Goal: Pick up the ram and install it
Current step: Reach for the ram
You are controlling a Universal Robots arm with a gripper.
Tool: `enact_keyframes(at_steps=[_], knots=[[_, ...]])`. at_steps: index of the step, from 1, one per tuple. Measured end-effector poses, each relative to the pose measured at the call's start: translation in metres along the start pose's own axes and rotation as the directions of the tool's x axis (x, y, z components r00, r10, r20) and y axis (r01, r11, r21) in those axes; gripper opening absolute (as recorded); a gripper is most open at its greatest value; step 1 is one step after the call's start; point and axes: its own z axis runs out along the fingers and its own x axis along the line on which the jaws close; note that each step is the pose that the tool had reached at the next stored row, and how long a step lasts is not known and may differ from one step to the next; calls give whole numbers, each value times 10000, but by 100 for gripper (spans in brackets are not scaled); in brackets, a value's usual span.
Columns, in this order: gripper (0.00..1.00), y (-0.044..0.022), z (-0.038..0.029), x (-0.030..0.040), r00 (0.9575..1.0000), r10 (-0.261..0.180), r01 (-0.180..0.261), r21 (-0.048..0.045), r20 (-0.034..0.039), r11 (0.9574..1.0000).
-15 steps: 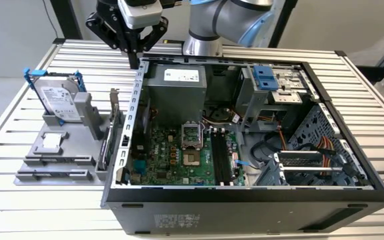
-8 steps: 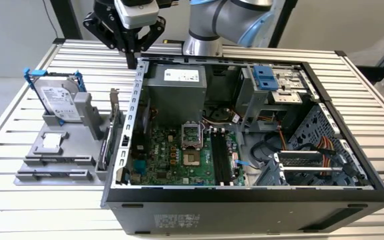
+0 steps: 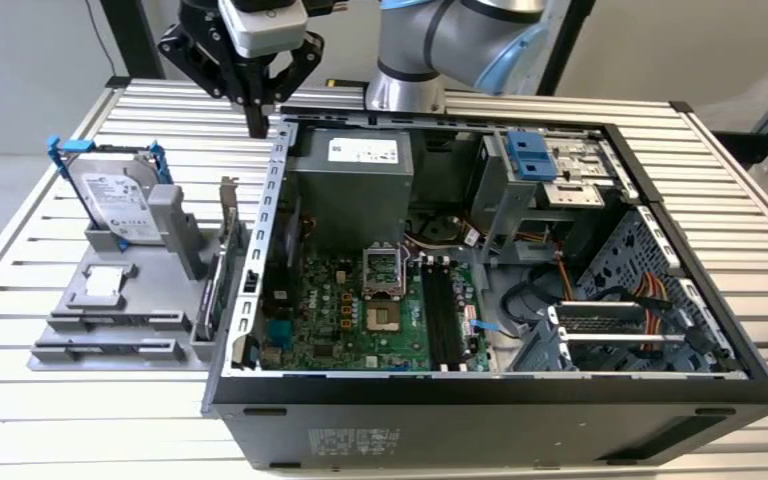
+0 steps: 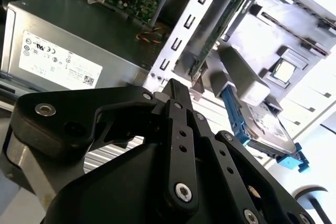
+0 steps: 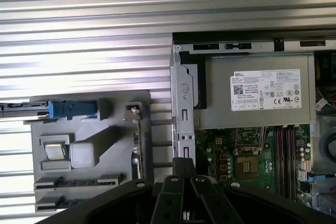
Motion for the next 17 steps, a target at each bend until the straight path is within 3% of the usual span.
enact_keyframes(at_steps=[17], knots=[[0,-8,-2,119,10000,-1,1,-1,0,10000]])
